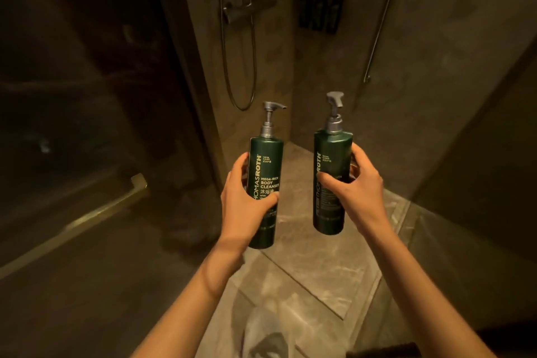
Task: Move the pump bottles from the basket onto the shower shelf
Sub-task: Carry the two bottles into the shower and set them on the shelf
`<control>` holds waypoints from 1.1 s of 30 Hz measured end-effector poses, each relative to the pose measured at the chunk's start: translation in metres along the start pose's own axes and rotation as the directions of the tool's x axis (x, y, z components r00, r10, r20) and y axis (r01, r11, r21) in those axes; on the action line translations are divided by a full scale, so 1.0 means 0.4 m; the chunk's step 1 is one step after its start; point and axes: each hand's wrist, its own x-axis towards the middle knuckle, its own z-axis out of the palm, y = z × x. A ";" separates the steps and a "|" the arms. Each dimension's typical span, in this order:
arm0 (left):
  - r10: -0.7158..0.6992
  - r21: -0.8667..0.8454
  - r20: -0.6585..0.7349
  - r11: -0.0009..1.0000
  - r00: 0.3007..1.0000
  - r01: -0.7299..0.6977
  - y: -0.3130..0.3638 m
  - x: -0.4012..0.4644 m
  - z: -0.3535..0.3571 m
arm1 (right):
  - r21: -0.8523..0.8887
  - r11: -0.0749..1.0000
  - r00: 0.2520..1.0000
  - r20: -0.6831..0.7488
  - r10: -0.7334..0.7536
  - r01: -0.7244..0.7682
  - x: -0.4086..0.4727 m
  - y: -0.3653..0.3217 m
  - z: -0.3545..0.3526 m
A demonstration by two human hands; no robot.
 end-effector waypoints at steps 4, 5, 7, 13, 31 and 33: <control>0.008 -0.031 0.031 1.000 0.999 -0.007 -0.003 0.257 0.057 | -0.004 1.000 0.995 -0.098 0.029 -0.029 0.220 0.022 0.048; 0.016 -0.035 0.038 0.999 0.999 -0.015 0.001 0.319 0.073 | -0.012 1.000 0.994 -0.108 0.026 -0.027 0.273 0.025 0.057; 0.037 -0.047 0.054 0.998 0.998 -0.035 0.013 0.435 0.109 | -0.026 1.000 0.992 -0.124 0.014 -0.018 0.380 0.031 0.067; 0.068 -0.047 0.006 0.997 0.998 -0.068 0.043 0.706 0.208 | -0.003 1.000 0.992 -0.121 -0.022 0.022 0.676 0.072 0.077; 0.248 0.156 -0.634 0.969 0.732 -0.194 0.302 1.328 0.158 | 0.356 0.881 0.762 0.460 -0.455 0.311 1.585 -0.112 0.379; 0.274 0.207 -0.695 0.962 0.665 -0.180 0.319 1.357 0.109 | 0.421 0.860 0.708 0.510 -0.489 0.290 1.623 -0.159 0.450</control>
